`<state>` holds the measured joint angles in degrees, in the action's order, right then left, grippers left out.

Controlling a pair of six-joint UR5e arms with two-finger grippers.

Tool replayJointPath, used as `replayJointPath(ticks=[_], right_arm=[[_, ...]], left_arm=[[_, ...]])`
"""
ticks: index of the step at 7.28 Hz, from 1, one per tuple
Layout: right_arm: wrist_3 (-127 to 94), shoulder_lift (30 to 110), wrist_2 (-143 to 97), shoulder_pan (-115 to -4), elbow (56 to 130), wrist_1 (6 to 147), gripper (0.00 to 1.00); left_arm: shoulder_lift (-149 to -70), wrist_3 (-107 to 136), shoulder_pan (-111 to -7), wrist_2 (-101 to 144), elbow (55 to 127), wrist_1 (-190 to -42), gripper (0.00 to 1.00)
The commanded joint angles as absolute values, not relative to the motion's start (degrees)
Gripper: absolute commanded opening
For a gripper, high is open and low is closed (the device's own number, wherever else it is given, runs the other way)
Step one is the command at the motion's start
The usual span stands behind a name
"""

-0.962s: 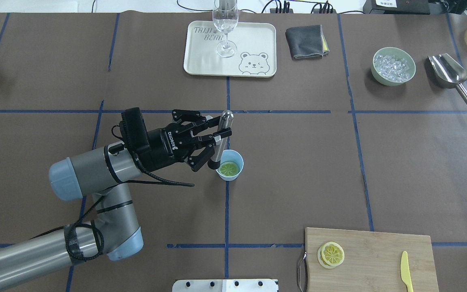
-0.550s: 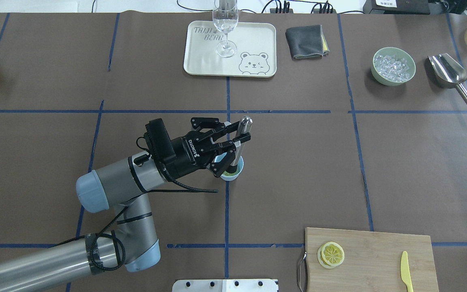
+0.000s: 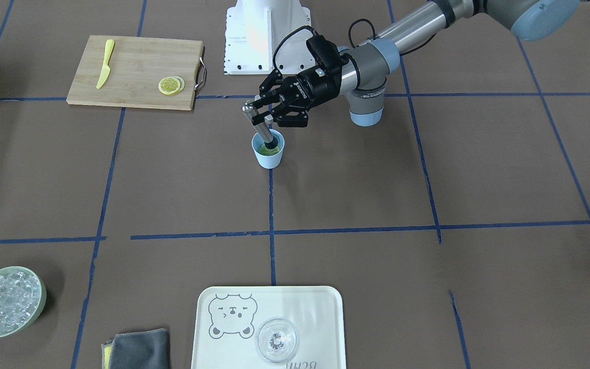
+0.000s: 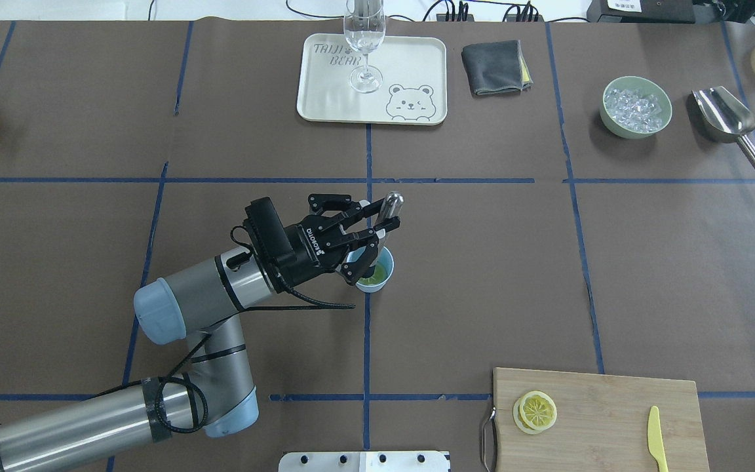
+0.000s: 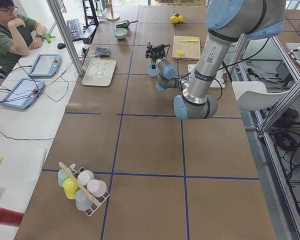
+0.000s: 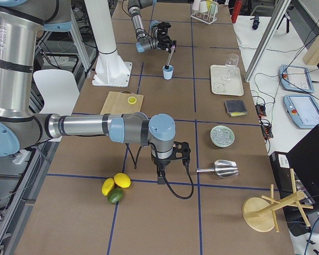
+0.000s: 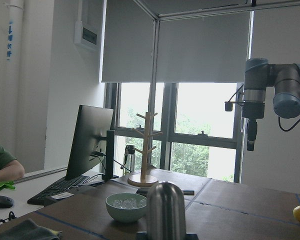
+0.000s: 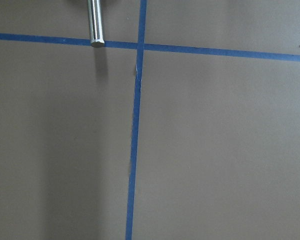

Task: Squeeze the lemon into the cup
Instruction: 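Press the muddler down into the cup onto the lemon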

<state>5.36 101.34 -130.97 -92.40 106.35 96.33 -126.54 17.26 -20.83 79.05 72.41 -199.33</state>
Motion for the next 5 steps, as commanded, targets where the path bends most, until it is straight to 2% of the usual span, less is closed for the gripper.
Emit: replayJointPath(ticks=[1, 3, 5], right_arm=[[5.36, 101.25, -130.96, -92.55, 106.35, 96.33, 1.0], [5.27, 100.99, -130.87, -92.55, 106.26, 96.33, 1.0], [5.27, 100.99, -130.96, -92.55, 106.26, 96.33, 1.0]], left_arm=[[-126.47, 16.96, -20.48, 79.01, 70.66, -199.25, 0.0], [-126.56, 17.05, -20.04, 78.66, 70.57, -199.16, 0.0], [-126.65, 17.14, -20.56, 78.84, 73.72, -199.34, 0.0]])
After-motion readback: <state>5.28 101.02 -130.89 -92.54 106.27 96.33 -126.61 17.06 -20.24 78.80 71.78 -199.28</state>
